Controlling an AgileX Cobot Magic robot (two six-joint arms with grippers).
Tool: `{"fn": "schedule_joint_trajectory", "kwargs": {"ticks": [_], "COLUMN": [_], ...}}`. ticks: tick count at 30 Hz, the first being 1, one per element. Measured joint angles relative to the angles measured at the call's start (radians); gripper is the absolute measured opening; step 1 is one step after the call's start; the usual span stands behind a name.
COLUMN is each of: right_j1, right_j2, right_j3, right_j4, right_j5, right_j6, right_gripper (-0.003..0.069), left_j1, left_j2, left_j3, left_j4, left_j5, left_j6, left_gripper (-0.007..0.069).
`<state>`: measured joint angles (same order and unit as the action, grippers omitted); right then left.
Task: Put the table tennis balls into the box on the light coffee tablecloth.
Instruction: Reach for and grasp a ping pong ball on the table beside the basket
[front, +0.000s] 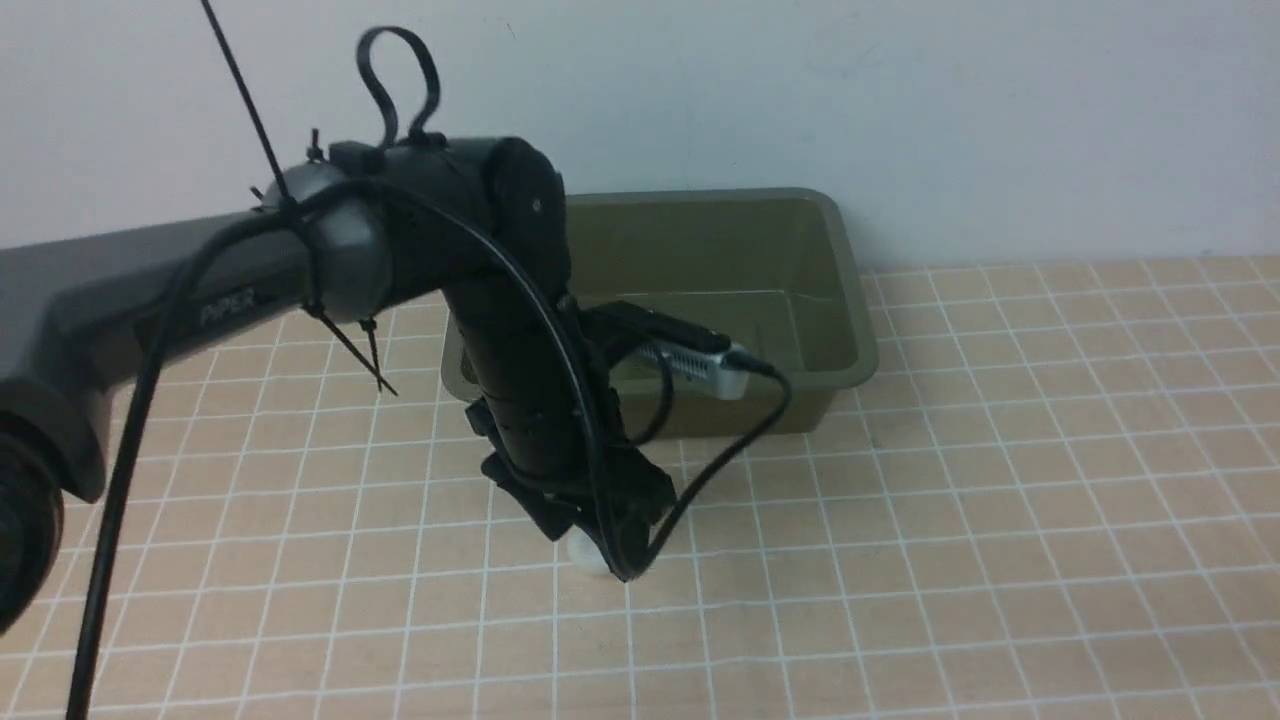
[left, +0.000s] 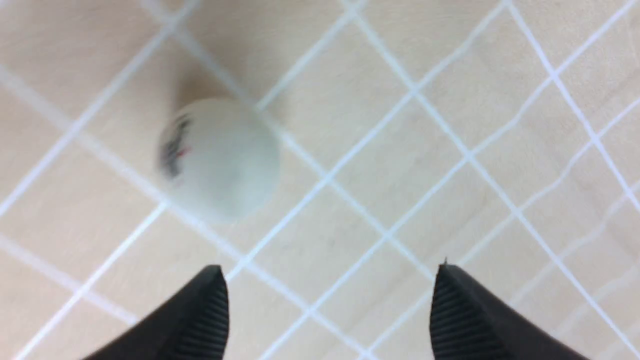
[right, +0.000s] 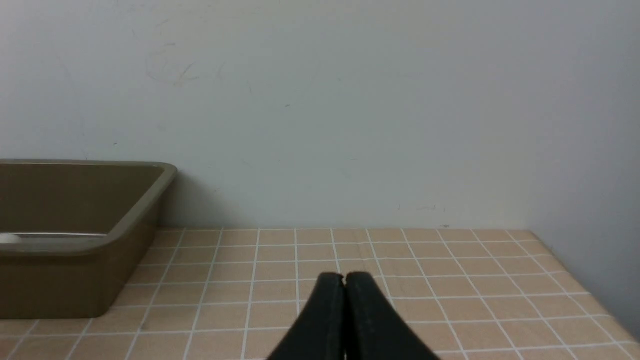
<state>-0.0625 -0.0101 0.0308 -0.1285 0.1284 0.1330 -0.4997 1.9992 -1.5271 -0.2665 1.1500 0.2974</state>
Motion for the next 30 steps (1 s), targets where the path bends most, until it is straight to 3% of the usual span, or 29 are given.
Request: {"fn": "schedule_joint_trajectory", "kwargs": {"ticks": [10, 26, 30], "right_j1": [0.0, 0.0, 0.0], "right_j2": [0.0, 0.0, 0.0], "right_j3": [0.0, 0.0, 0.0], "right_j4": [0.0, 0.0, 0.0], "right_j5": [0.0, 0.0, 0.0], "right_j6": [0.0, 0.0, 0.0], "right_gripper": [-0.0018, -0.0018, -0.0018], "left_j1": [-0.08, -0.08, -0.08], "left_j2": [0.0, 0.083, 0.1], "left_j3": [0.007, 0.007, 0.007], "left_j4": [0.267, 0.274, 0.275], "left_j5": [-0.091, -0.202, -0.217], "left_j6": [-0.157, -0.167, -0.167], "left_gripper": [0.0449, 0.0445, 0.0372]}}
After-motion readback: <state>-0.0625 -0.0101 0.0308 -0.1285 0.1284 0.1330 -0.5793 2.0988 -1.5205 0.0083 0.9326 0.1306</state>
